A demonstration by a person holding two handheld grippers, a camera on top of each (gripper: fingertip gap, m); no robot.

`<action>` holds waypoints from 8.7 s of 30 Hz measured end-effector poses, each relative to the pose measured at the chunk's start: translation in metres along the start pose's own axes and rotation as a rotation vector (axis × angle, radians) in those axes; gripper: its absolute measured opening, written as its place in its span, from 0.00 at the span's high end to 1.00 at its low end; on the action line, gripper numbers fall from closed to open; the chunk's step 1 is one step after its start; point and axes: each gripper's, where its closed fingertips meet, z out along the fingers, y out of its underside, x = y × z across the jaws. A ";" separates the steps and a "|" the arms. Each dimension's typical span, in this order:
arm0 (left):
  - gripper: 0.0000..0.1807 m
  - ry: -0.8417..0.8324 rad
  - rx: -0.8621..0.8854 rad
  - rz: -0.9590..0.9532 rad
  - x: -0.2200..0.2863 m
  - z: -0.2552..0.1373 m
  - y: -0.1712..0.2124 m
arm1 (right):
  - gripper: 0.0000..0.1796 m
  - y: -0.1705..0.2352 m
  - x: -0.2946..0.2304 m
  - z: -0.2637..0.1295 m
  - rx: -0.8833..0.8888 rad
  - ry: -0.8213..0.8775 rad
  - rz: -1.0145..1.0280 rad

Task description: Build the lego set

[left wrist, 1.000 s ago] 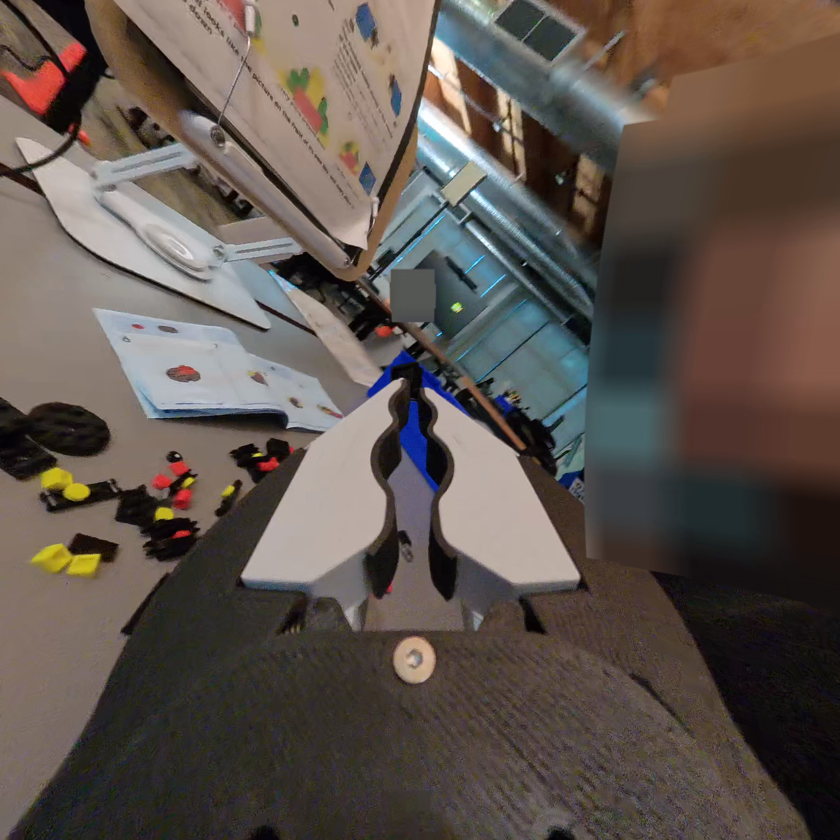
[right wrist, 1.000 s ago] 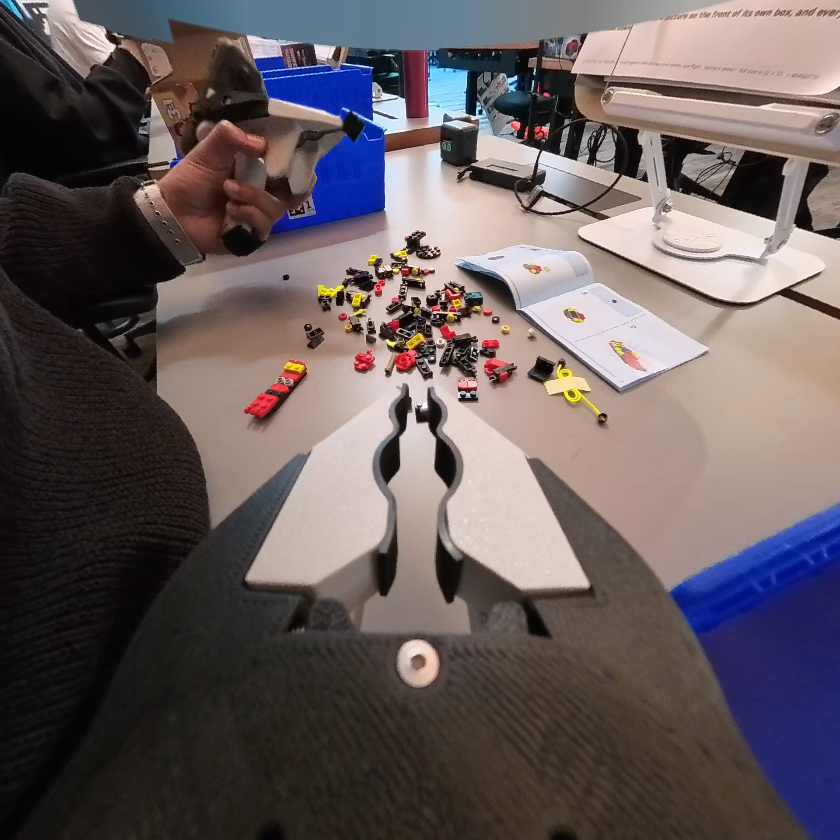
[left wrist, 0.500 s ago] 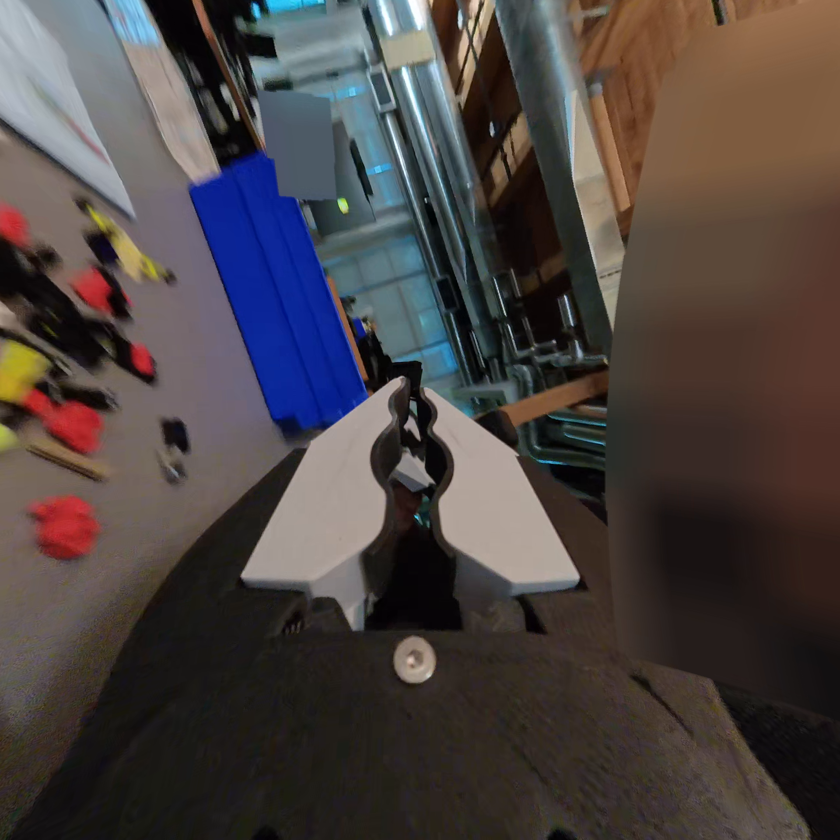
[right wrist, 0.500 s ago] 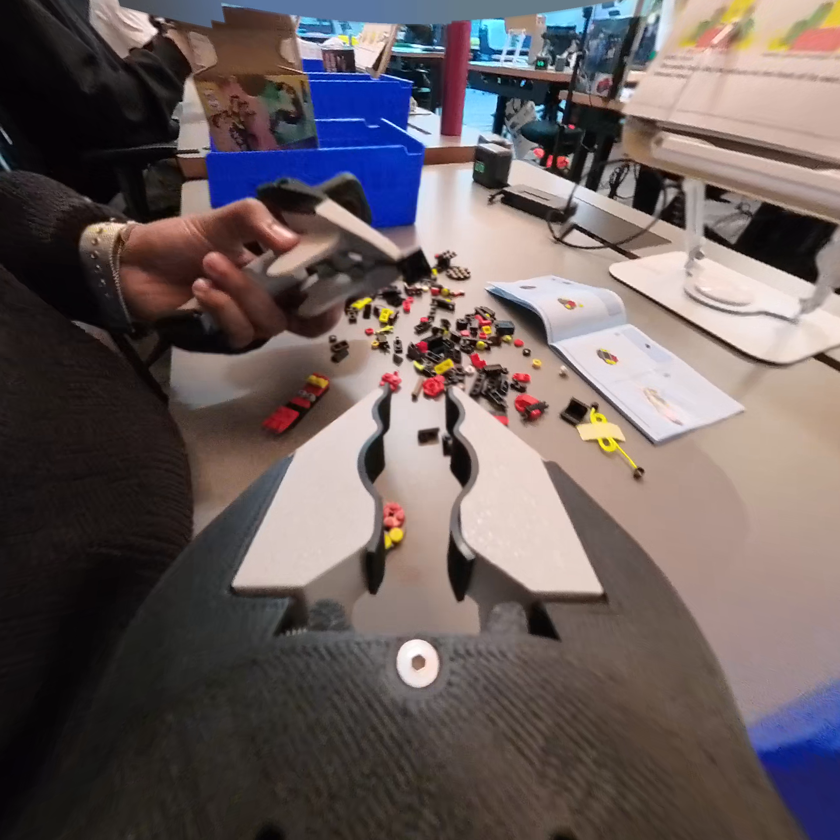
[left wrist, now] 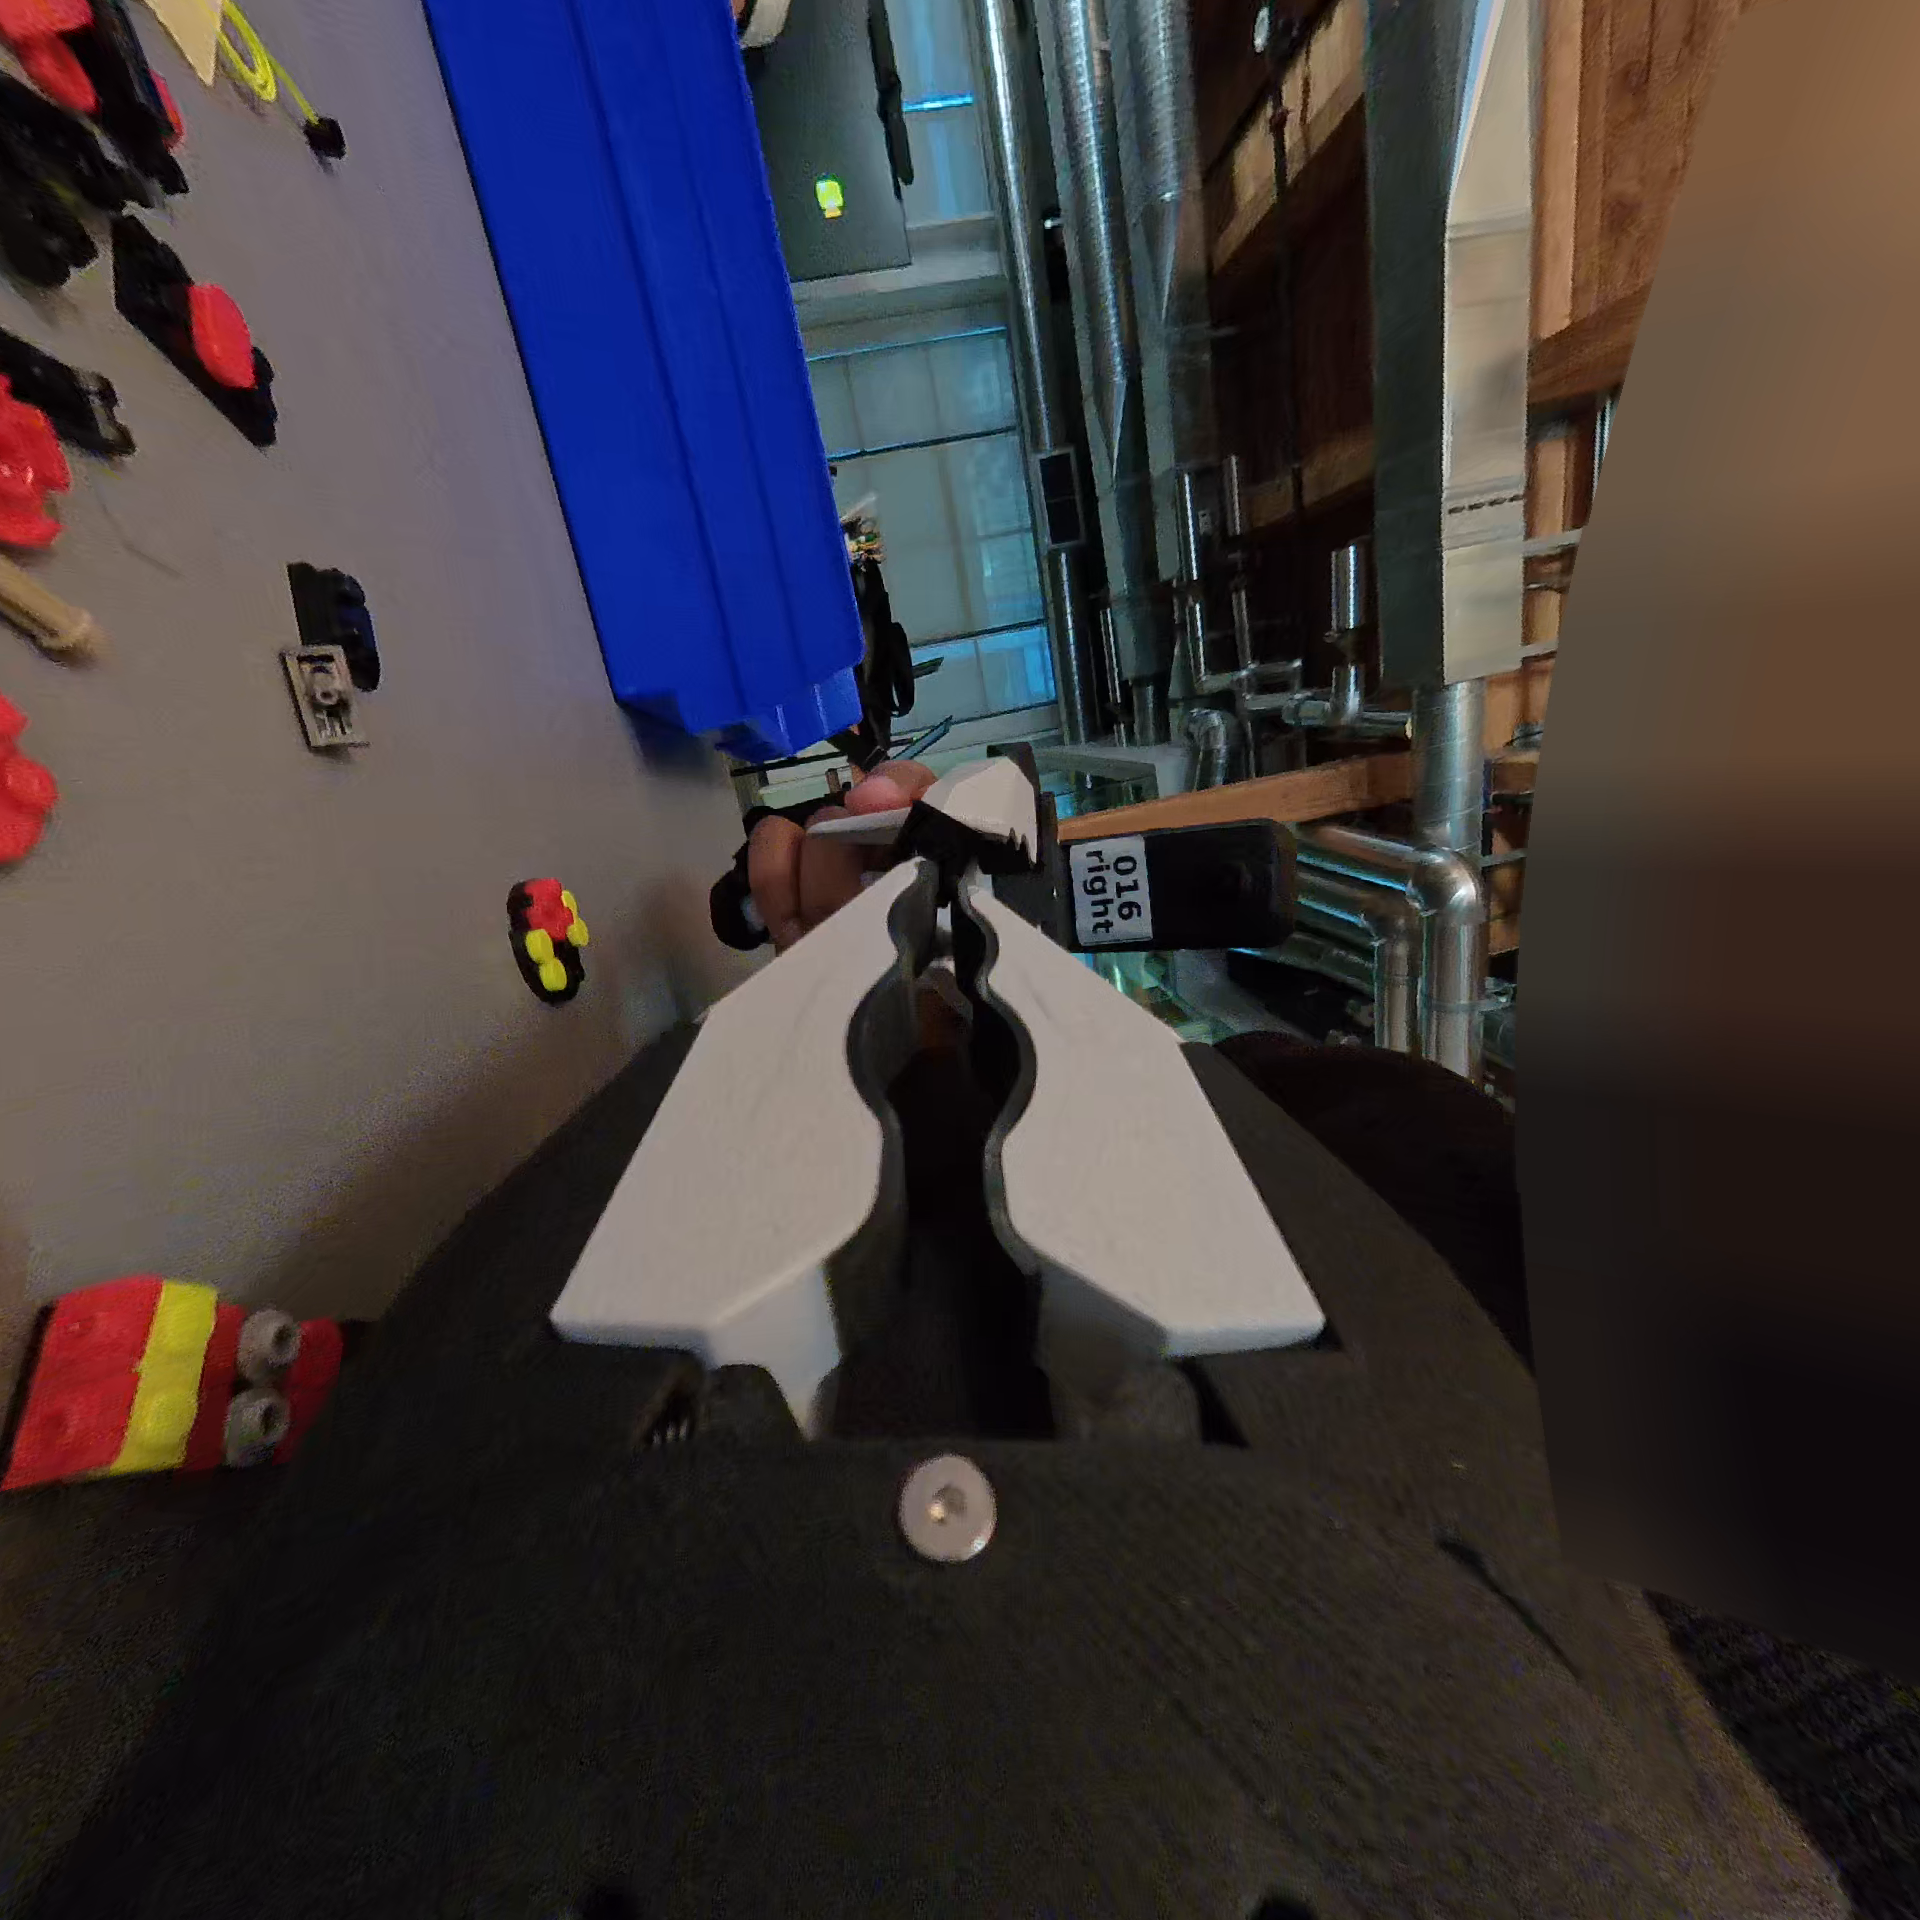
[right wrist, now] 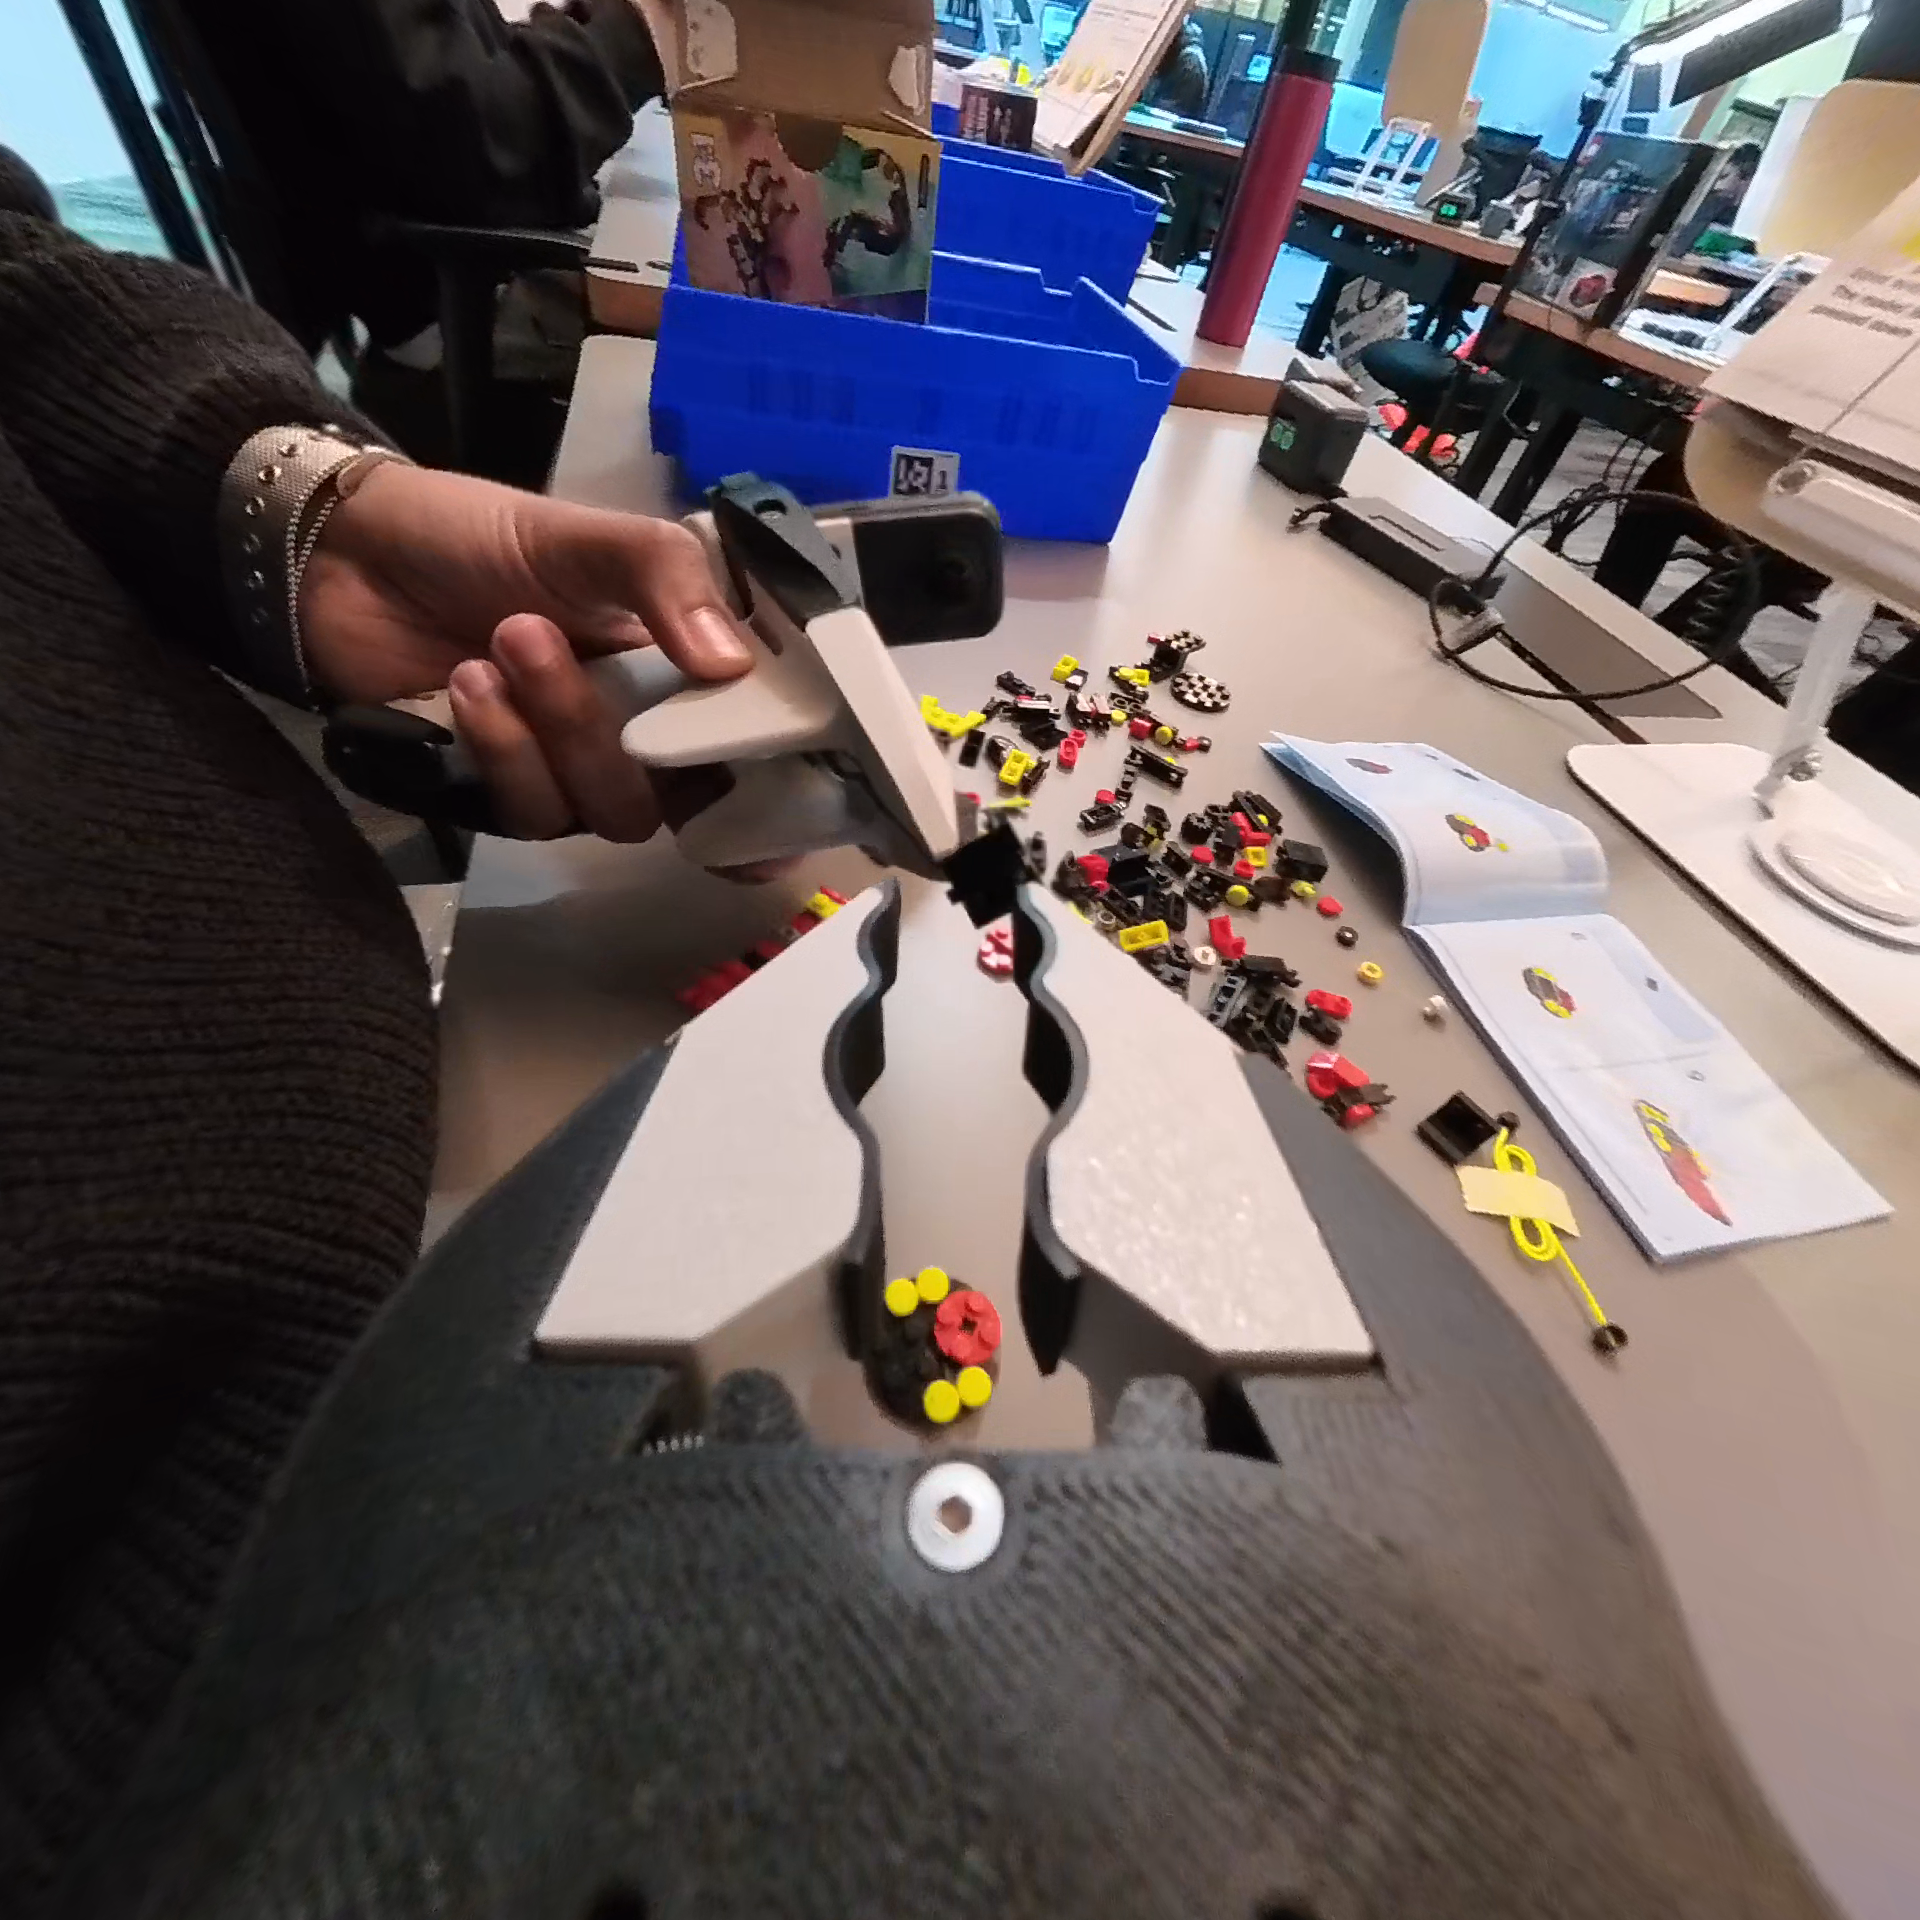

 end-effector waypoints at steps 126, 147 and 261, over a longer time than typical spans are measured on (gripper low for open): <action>0.47 -0.479 0.011 0.893 0.008 -0.054 -0.046 | 0.36 0.009 0.033 -0.012 -0.012 0.087 0.337; 0.64 -0.435 -0.037 0.912 0.012 -0.049 -0.035 | 0.37 0.011 0.036 -0.012 -0.023 0.111 0.308; 0.70 -0.282 -0.284 0.715 -0.009 -0.006 -0.001 | 0.78 0.034 0.042 -0.041 -0.087 0.188 0.400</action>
